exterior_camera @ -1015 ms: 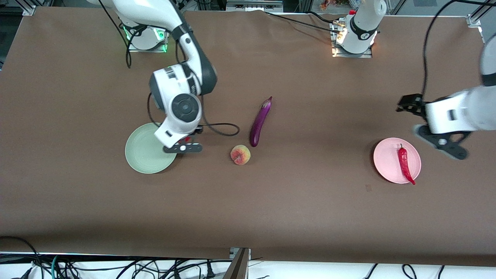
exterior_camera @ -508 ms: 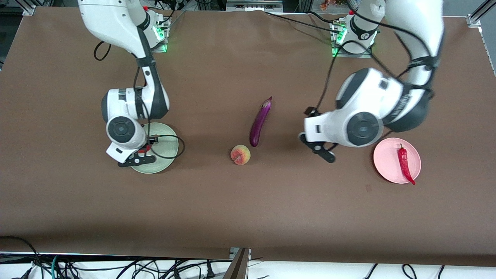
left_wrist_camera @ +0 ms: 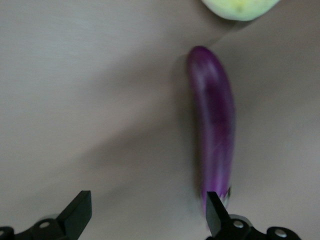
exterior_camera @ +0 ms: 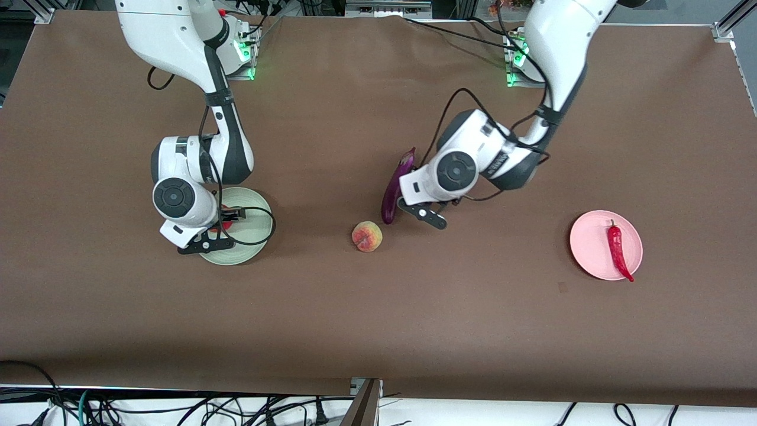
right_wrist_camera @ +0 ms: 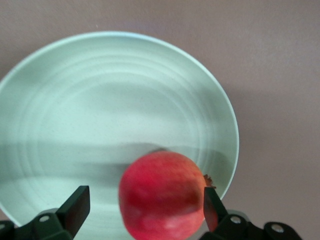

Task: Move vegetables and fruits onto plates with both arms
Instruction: 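Grasp the eggplant with the left gripper while the right gripper releases the pomegranate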

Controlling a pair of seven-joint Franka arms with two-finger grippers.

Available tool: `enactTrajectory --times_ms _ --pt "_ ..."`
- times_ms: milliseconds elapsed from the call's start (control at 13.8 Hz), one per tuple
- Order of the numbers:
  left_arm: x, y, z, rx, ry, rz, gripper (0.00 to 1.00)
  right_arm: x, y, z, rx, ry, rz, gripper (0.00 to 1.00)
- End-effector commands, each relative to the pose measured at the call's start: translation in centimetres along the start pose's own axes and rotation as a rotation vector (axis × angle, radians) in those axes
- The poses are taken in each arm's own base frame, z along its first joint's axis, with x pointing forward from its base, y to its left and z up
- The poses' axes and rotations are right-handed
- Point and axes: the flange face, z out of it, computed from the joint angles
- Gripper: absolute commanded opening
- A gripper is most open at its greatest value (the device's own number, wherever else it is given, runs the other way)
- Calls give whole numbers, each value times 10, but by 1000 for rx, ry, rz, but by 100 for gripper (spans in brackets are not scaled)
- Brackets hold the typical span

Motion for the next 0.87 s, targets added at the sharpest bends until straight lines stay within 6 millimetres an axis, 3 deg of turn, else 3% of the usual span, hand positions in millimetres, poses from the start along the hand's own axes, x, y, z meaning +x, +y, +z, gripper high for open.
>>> enactTrajectory --times_ms 0,218,290,435,798 --pt "-15 6 11 -9 75 -58 100 9 -6 -41 43 42 -14 100" --pt "-17 33 31 -18 105 -51 100 26 -28 -102 80 66 69 100" --pt "-17 37 34 -22 120 -59 100 30 -34 -114 99 63 113 100" --pt "-12 38 46 -24 138 -56 100 35 -59 -130 183 53 164 100" --pt "-10 57 77 -43 165 -38 100 41 -138 -140 262 51 246 100"
